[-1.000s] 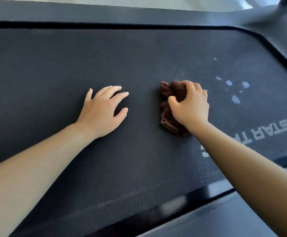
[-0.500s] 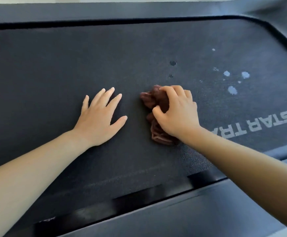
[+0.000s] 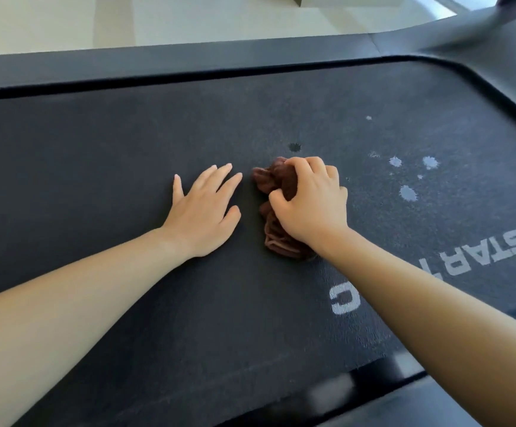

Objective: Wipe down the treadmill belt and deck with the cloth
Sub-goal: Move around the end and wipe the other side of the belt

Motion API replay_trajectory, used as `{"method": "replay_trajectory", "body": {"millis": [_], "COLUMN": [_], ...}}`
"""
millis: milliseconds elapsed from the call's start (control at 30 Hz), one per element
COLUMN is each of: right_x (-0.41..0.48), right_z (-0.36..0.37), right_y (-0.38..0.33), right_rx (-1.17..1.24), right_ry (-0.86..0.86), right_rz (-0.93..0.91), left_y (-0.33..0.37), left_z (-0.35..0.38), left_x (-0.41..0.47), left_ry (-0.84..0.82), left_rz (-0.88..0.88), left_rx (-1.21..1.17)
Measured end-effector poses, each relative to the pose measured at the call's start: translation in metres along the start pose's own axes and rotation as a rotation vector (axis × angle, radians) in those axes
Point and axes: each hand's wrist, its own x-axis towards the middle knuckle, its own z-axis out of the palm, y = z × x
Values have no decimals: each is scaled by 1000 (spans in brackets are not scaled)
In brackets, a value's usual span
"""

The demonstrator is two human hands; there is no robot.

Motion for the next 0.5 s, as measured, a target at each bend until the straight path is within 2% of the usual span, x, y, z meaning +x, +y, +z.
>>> {"method": "replay_trajectory", "body": {"millis": [67,233,500], "right_x": [25,80,126], "right_z": [4,13,23], "right_y": [4,9,5], "right_rx": [9,27,42], "right_ry": [12,13,36], "right_rz": [-1,-43,-59], "left_y": [-5,-11,-15], "left_z": [0,-4,2], "left_x": [31,107,116], "left_ry": [20,103,188], "left_rz": [-40,-285,-320], "left_rx": [3,-57,-8]}}
